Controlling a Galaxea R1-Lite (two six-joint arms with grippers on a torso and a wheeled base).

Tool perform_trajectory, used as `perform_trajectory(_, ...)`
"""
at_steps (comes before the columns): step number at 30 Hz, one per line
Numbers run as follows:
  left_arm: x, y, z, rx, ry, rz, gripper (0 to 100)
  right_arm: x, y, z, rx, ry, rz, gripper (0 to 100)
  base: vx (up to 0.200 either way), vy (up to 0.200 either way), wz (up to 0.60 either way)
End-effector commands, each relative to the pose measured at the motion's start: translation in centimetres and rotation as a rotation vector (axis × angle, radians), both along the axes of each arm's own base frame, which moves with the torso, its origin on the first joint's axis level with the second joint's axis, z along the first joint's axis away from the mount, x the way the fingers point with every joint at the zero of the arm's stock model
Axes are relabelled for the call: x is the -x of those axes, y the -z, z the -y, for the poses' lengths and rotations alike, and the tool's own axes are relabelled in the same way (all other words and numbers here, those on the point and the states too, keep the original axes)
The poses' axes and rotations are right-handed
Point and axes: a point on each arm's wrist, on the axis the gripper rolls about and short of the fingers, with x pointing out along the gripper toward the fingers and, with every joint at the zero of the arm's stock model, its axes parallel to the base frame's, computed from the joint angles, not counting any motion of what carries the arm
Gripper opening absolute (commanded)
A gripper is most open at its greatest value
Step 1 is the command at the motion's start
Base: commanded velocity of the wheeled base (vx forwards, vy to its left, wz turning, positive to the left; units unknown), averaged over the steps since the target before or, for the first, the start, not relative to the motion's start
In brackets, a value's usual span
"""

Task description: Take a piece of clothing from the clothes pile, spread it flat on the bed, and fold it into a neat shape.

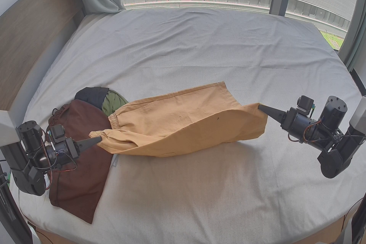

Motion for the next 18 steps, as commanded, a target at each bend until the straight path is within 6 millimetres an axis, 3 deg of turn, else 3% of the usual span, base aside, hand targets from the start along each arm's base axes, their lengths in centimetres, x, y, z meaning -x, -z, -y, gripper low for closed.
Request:
perform_trajectory(1, -0.1, 0.1, 0.0, 0.001, -0.006, -0.004, 0, -1.0, -0.4, -0.2, -0.017, -0.004, 0.019, 0, 0.000, 0.000, 0.00)
perform_trajectory(18, -0.7, 0.0, -0.1, 0.022, -0.040, -0.018, 0, -4.2, -0.8, -0.5, -0.037, 0.002, 0.082, 0, 0.000, 0.000, 0.00)
